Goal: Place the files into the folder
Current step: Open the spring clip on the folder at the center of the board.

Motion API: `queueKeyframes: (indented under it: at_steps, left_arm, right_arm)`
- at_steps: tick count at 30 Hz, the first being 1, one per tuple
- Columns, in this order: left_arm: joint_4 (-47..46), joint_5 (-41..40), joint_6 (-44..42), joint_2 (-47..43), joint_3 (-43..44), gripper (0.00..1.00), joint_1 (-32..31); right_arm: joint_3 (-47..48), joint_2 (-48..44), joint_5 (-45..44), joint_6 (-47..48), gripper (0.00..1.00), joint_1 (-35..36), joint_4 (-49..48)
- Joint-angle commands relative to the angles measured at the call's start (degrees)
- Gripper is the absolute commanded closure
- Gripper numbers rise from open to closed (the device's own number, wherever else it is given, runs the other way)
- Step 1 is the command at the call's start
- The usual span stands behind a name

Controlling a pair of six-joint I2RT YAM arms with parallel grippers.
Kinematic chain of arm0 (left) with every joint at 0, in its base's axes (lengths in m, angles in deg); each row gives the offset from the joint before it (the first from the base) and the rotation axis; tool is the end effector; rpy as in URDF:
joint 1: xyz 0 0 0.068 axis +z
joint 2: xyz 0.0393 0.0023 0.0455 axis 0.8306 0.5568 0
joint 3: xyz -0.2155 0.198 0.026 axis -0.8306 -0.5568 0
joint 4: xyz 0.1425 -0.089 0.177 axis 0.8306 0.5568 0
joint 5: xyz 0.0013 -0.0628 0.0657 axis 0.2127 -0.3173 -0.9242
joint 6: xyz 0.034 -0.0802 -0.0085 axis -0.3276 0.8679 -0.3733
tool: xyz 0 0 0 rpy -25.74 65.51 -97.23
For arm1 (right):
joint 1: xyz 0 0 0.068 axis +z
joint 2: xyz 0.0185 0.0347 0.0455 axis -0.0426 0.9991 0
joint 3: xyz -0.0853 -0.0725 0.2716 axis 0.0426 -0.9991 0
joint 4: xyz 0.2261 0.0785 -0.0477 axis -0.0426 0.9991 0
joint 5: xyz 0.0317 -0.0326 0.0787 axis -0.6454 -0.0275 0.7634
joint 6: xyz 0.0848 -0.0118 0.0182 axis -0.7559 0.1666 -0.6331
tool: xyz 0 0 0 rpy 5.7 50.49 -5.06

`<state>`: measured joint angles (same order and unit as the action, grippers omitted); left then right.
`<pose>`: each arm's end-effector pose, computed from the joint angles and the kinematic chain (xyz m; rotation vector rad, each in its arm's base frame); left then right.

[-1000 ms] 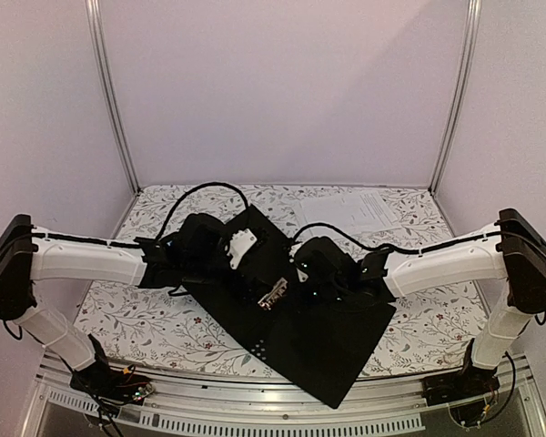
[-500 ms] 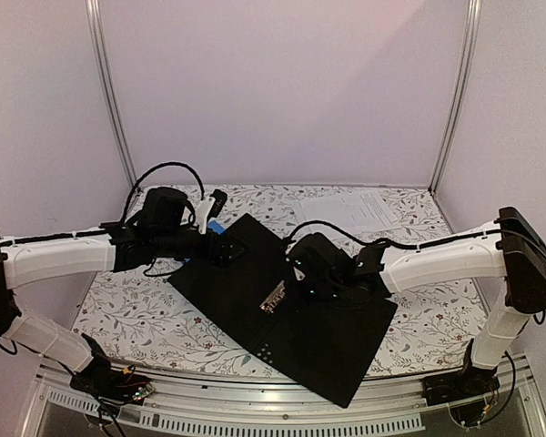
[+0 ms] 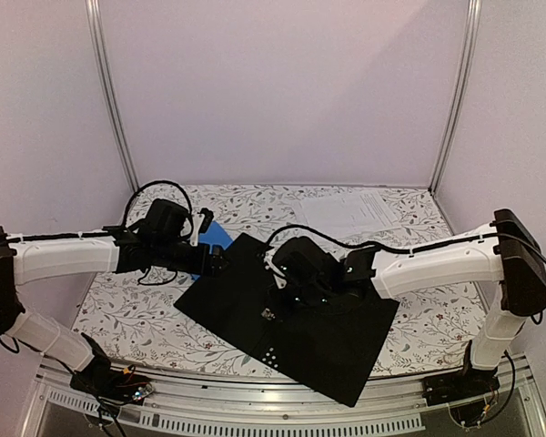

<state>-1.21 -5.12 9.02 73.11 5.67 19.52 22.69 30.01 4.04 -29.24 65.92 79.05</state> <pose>0.2298 -0.1828 0.2152 0.3058 2.4098 -0.6612 0.1588 0.3729 0.2076 -0.8604 2.3017 0.6060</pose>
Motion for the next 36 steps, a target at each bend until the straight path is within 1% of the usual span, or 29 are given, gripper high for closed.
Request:
queueKeyframes:
  at_steps: [1,5,7,12,15,16,17,18,23,28,29,31,32,36]
  left_arm:
    - [-0.24,0.27,0.29,1.05,-0.17,0.17,0.78]
    - [-0.04,0.19,-0.92,0.57,-0.01,0.15,0.78]
    - [0.2,-0.37,-1.55,0.23,0.12,0.14,0.78]
    - [0.27,-0.26,-2.15,0.82,0.62,0.12,0.78]
    - [0.1,0.51,-1.93,1.87,1.2,0.11,0.78]
    - [0.14,0.69,-1.86,2.1,1.32,0.11,0.78]
    - [0.09,0.72,-1.89,2.24,1.43,0.1,0.78]
    - [0.05,0.71,-1.88,2.31,1.45,0.1,0.78]
    - [0.03,0.8,-1.85,2.6,1.62,0.09,0.78]
    - [0.97,-0.2,-2.31,2.38,1.87,0.09,0.78]
    - [1.15,-0.47,-2.48,2.24,1.88,0.08,0.78]
    - [1.42,-0.85,-2.59,2.04,1.98,0.08,0.78]
    - [1.64,-0.99,-2.74,1.94,1.97,0.08,0.78]
    - [2.43,-1.39,-3.16,1.87,2.4,0.08,0.78]
  right_arm:
    - [1.78,2.99,3.19,0.92,0.83,2.2,-0.48]
    - [1.97,4.2,4.33,1.9,0.76,3.24,-0.23]
    - [1.45,3.47,3.46,2.26,0.69,3.25,0.04]
    - [0.85,-2.44,-2.85,5.84,0.41,2.54,3.08]
    - [1.6,-4.09,-3.01,7.42,0.18,0.01,5.68]
    - [1.62,-4.23,-2.89,7.78,0.12,-0.94,6.2]
    - [1.74,-4.12,-2.67,8.04,0.07,-2.05,6.8]
    - [2.06,-3.68,-2.11,8.25,0.05,-3.11,7.35]
    - [3.15,-0.01,3.65,9.75,0.03,-8.34,7.75]
    - [5.19,4.98,6.68,11.88,0.03,-9.36,6.76]
    - [5.74,5.76,9.21,12.29,0.03,-9.31,6.62]
    - [6.82,7.54,12.4,13.0,0.05,-9.3,6.48]
    - [7.22,8.67,14.51,13.25,0.08,-9.42,6.39]
    - [7.31,9.89,17.52,13.6,0.15,-8.39,6.25]
